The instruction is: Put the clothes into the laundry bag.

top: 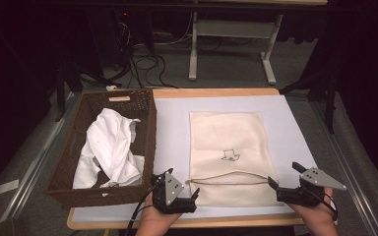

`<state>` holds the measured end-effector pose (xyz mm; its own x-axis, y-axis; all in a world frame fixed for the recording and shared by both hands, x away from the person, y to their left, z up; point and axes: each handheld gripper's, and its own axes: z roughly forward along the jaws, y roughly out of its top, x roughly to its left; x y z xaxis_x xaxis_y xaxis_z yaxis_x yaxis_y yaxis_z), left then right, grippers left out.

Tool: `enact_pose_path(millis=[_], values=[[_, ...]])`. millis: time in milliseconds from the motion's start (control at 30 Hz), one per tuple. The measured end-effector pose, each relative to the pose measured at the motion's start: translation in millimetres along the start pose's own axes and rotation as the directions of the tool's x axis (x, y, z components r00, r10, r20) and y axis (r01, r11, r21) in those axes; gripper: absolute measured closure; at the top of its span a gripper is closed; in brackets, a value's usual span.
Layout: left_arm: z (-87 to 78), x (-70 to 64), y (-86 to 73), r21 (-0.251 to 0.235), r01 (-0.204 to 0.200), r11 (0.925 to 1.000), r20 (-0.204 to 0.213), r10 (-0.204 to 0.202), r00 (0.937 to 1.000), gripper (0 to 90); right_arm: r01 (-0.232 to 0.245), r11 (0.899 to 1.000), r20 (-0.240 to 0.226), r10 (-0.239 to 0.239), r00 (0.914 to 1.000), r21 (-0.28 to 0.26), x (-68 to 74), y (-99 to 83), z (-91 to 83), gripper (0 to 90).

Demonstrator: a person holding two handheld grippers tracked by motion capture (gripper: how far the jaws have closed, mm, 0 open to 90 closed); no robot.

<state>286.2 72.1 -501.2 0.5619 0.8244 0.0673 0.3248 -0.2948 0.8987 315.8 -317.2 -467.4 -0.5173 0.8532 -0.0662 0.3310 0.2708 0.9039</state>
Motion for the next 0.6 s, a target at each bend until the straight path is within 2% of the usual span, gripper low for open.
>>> enact_pose_path(millis=[67, 200, 333, 600], values=[[-0.6, -5.0, 0.5, -0.019, -0.004, 0.9998, 0.016, 0.004, 0.9999, 0.0, -0.004, 1.0, -0.013, 0.004, 0.9999, -0.018, 2.4, 3.0, 0.2, 0.4], [-1.5, -7.3, 1.6, -0.049, -0.004, 0.9988, 0.039, 0.006, 0.9992, 0.1, -0.006, 1.0, -0.024, 0.006, 0.9997, -0.011, 3.6, 3.3, 3.1, 0.4], [-1.9, -7.1, 1.2, -0.054, 0.014, 0.9984, 0.054, -0.011, 0.9985, 0.2, -0.001, 1.0, -0.03, 0.001, 0.9995, -0.009, 3.0, 3.0, 2.6, 0.4], [-0.6, -6.8, 0.8, -0.043, 0.021, 0.9989, 0.065, -0.018, 0.9977, 0.5, -0.014, 1.0, -0.027, 0.014, 0.9995, -0.002, 1.5, 2.0, 3.9, 0.4]])
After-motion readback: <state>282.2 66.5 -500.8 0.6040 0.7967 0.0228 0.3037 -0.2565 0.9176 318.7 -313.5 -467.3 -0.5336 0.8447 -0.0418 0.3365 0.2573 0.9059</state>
